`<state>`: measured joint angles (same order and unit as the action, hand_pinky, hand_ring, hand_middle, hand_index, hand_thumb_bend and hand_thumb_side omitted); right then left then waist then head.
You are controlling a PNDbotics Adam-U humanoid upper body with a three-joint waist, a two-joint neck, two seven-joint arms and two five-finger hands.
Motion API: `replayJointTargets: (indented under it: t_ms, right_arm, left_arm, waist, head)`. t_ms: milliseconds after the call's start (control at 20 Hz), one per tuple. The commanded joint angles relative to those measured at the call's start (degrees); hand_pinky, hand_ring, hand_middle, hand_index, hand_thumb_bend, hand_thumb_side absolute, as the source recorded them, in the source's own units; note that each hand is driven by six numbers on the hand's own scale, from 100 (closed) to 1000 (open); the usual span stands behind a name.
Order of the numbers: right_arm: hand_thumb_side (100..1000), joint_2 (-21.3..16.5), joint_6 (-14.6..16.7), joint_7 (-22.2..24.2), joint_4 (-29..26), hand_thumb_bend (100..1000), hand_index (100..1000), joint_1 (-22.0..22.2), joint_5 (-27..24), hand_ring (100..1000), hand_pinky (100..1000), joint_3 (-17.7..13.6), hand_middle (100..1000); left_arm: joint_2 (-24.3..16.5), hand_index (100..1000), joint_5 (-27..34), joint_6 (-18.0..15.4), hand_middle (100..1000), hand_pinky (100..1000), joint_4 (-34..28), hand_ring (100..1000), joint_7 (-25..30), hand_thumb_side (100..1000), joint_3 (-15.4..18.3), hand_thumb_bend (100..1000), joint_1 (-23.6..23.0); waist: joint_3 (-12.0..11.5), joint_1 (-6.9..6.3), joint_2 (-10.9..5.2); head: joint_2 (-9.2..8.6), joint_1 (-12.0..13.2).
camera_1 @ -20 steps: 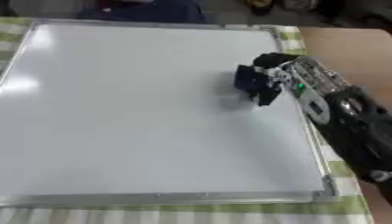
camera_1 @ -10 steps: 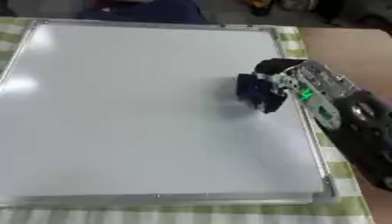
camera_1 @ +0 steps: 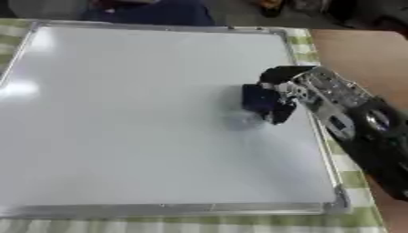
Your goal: Wipe the whiteboard clean with a brush.
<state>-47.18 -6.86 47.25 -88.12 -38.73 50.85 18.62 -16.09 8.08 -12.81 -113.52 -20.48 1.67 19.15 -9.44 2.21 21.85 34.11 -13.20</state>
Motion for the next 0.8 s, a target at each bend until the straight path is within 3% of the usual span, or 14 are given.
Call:
replayJointTargets:
  t_ms: [50, 800]
  right_arm:
    - [138, -0.7, 0.6, 1.1, -1.1, 100, 285, 0.6, -1.2, 771, 548, 1.5, 557]
    - [143, -2.2, 1.6, 4.0, -2.4, 100, 286, 0.2, -3.0, 770, 545, 1.9, 543]
  left_arm:
    - [-0.7, 828, 0.4, 0.0, 764, 659, -1.1, 779, 0.1, 1000, 0.3, 288, 0.7]
    - [-0.9, 827, 0.3, 0.0, 764, 659, -1.1, 779, 0.1, 1000, 0.3, 290, 0.6]
  waist:
    - [0.0, -0.18, -1.04]
    - [0.0, 0.24, -1.41]
  head:
    - [-0.55, 0.0]
    - [-0.35, -0.1]
